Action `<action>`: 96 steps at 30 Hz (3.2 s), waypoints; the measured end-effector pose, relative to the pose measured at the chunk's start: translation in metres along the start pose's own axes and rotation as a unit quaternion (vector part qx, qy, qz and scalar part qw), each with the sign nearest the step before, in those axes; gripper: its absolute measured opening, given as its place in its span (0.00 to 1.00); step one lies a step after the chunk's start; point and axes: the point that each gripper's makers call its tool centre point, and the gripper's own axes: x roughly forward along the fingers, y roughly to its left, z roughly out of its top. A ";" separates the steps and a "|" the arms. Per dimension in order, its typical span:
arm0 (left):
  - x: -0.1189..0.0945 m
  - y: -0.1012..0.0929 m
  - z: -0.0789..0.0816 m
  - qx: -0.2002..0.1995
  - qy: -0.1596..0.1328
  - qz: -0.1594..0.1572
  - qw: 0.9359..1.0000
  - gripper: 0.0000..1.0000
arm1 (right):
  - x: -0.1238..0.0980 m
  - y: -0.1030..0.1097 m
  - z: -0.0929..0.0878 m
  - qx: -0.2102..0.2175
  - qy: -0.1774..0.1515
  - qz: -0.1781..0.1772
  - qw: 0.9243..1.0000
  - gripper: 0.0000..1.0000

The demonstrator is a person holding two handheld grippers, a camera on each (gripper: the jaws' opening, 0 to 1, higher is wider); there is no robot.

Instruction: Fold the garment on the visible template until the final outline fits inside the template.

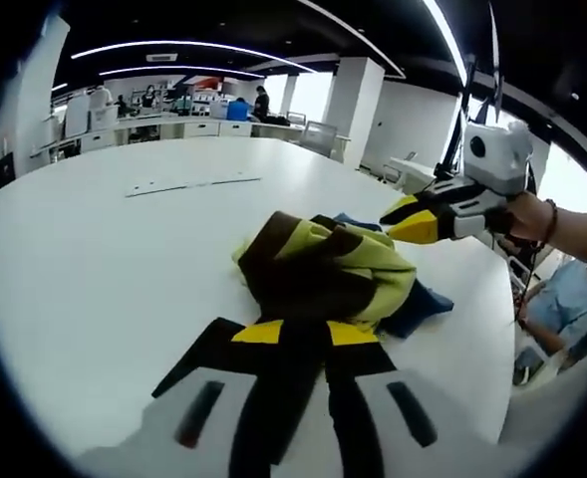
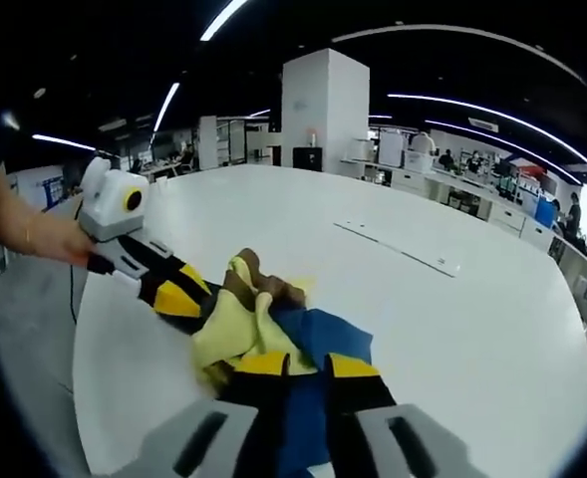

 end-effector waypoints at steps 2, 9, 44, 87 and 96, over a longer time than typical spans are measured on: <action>0.000 0.002 -0.001 0.003 0.003 0.006 1.000 0.09 | 0.001 -0.001 0.000 -0.002 0.000 -0.001 1.000 0.06; 0.003 0.003 -0.003 -0.005 0.005 0.008 1.000 0.07 | 0.008 -0.005 -0.005 -0.012 0.012 -0.002 1.000 0.03; -0.052 0.066 0.101 0.041 -0.069 0.113 0.990 0.00 | -0.029 -0.057 0.052 -0.024 -0.029 -0.076 0.996 0.00; 0.105 0.203 0.101 -0.027 -0.017 0.239 0.970 0.00 | 0.087 -0.198 -0.001 0.104 0.056 -0.174 0.978 0.00; 0.110 0.208 0.103 0.020 0.006 0.243 0.970 0.00 | 0.094 -0.199 -0.011 0.106 0.075 -0.169 0.977 0.00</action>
